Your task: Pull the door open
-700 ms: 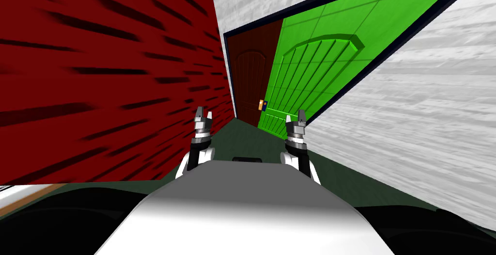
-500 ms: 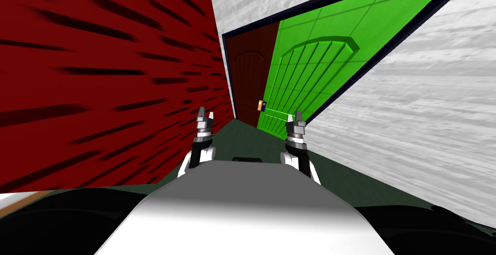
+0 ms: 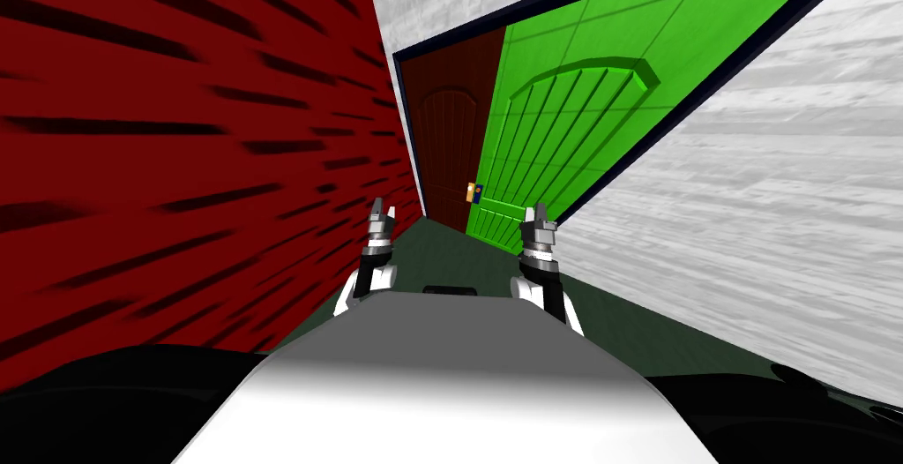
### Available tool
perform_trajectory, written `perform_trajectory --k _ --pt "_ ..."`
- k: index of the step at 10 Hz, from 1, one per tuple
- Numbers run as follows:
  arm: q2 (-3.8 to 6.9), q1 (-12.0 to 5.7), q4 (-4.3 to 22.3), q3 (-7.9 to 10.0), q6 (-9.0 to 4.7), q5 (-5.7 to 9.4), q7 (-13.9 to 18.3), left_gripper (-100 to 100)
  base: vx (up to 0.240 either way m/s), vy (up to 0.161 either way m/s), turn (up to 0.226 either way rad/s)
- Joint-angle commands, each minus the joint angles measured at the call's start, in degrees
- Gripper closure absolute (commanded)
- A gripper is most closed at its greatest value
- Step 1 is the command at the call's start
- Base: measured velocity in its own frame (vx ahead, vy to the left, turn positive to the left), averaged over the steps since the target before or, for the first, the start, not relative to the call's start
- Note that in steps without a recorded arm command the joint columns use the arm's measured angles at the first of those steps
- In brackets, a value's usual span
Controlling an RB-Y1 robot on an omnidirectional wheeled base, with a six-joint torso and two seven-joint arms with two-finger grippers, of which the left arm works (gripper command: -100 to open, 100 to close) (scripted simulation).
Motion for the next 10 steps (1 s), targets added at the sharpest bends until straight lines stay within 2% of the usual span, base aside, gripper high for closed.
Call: perform_trajectory --k 1,10 --pt "0.47 -0.85 1.6 -0.24 0.29 0.48 0.0 -100 0.089 -0.019 -0.063" --pt "2.75 -8.06 15.0 -1.80 1.23 3.48 -0.4 -100 0.098 -0.024 -0.082"
